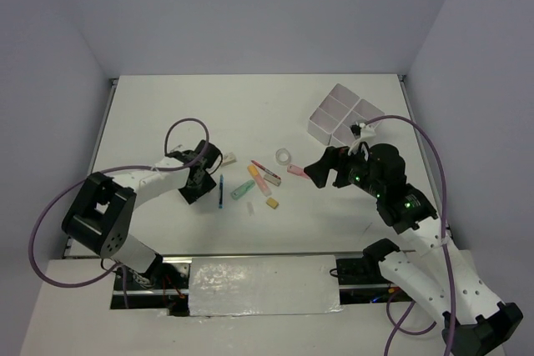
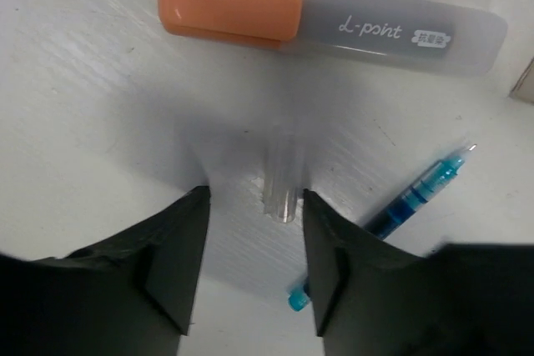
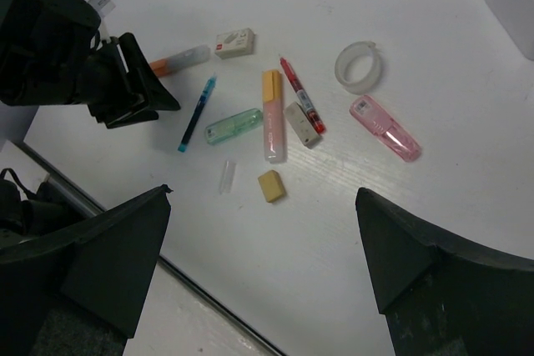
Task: Sort the stationery into containers
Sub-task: Pick up the pen cap from the center of the board.
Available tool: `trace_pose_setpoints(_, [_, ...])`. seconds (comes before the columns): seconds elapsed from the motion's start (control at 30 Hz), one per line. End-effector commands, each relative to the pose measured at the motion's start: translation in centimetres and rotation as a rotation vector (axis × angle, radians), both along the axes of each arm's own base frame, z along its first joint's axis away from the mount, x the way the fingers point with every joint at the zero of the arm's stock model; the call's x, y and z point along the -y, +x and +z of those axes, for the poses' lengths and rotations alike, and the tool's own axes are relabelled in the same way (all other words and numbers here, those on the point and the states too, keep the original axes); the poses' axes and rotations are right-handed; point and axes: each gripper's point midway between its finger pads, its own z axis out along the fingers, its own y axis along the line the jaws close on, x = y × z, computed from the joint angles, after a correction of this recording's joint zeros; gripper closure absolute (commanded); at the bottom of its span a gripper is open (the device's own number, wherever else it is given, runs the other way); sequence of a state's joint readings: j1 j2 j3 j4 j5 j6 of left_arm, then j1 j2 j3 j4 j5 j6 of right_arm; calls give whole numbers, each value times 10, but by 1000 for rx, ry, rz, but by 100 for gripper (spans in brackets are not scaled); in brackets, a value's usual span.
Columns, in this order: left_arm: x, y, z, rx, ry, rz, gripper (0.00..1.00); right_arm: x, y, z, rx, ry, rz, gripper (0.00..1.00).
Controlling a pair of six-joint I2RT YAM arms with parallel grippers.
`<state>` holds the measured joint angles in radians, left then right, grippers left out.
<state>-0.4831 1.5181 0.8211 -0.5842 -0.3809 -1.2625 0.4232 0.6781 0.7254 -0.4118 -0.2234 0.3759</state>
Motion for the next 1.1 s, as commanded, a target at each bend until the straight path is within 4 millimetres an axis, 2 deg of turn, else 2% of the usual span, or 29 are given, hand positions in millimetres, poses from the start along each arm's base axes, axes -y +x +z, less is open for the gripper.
trace_pose_setpoints(0.0, [6,12,3,24,-7,7,43,-5,-2,11,53,14,34,0])
trace_pose_setpoints(0.3, [2,2,-16,-40,16,-4,45,-5,-3,13,61,19,37,0])
trace_pose_setpoints(0.53, [1,-5,-24,-57,13,-13,65,-2,-7,20,76,23,30,0])
trace_pose_setpoints(0.6, [0,-7,-28,-71,20,-22,74,-2,-8,22,80,28,34,0])
trace_pose_setpoints(0.63, [0,-8,-29,-78,19,-35,79,-2,-9,23,84,30,34,0])
trace_pose_setpoints(0.67, [1,-7,-29,-72,11,-40,94,-2,-9,23,86,32,33,0])
trace_pose_setpoints(0.7, [1,-9,-31,-73,8,-53,100,-2,-9,23,89,33,33,0])
trace_pose_setpoints(0.8, [7,-8,-24,-25,-28,-118,100,-5,-9,19,76,37,45,0])
trace_pose_setpoints(0.9, [9,-5,-4,72,-62,-187,100,-9,-8,14,57,40,64,0])
trace_pose_setpoints(0.93, [15,6,16,168,-92,-230,100,-13,-8,14,61,49,84,0])
trace_pose_setpoints(0.97, [20,5,21,204,-125,-274,100,-14,-8,14,58,55,90,0])
trace_pose_setpoints(1.0, [32,18,37,304,-152,-369,100,-16,-8,14,59,61,98,0])
trace_pose_setpoints(1.03, [37,13,44,322,-173,-427,100,-19,-8,16,70,72,111,0])
trace_pose_setpoints(1.07, [56,18,71,434,-258,-512,100,-20,-7,18,71,84,112,0])
